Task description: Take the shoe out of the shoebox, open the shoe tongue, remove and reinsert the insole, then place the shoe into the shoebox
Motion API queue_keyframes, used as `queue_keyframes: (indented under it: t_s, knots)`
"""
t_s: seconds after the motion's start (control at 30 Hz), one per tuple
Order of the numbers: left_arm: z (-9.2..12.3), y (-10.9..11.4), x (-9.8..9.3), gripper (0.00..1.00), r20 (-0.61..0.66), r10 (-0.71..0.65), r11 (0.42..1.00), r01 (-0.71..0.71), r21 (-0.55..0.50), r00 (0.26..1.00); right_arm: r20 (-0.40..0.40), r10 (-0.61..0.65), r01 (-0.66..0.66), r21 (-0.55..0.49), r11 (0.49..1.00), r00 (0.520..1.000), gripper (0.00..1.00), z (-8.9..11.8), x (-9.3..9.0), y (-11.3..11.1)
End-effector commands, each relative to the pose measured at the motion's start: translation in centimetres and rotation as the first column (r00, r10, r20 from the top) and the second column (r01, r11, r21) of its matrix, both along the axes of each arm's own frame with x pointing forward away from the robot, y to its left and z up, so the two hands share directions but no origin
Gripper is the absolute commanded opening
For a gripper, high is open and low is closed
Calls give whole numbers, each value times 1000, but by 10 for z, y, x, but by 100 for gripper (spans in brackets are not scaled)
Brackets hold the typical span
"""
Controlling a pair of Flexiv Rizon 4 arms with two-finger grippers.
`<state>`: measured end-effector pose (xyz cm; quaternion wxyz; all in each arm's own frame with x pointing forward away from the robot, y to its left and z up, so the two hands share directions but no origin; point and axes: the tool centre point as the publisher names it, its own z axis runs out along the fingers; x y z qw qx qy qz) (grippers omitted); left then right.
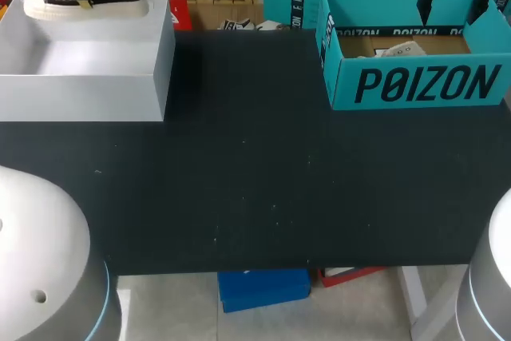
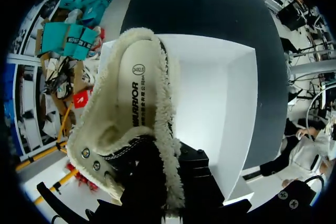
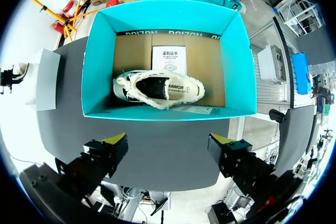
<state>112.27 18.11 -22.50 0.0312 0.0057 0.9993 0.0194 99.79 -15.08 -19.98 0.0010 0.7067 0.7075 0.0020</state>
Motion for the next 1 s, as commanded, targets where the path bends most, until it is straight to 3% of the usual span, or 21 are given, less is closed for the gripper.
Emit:
queue_keyframes:
  t_s: [0.03, 0.23, 0.43, 0.53, 0.87, 1.0]
  knots:
    - [59, -26, -48, 0, 214, -147, 989, 147, 15, 966, -1, 0, 0, 0, 1000, 1000, 100, 0, 1, 0]
    - [76, -81, -83, 0, 271, -393, 919, 388, 74, 879, -1, 0, 0, 0, 1000, 1000, 100, 0, 1, 0]
    - [82, -132, -124, 0, 302, -614, 784, 609, 123, 729, -1, 0, 0, 0, 1000, 1000, 100, 0, 1, 0]
    - [81, -150, -142, 0, 303, -661, 741, 660, 122, 686, -1, 0, 0, 0, 1000, 1000, 100, 0, 1, 0]
    - [69, -178, -184, 0, 223, -431, 902, 428, 65, 874, -1, 0, 0, 0, 1000, 1000, 100, 0, 1, 0]
    - [55, -190, -199, 0, 160, -313, 950, 308, 53, 936, -1, 0, 0, 0, 1000, 1000, 100, 0, 1, 0]
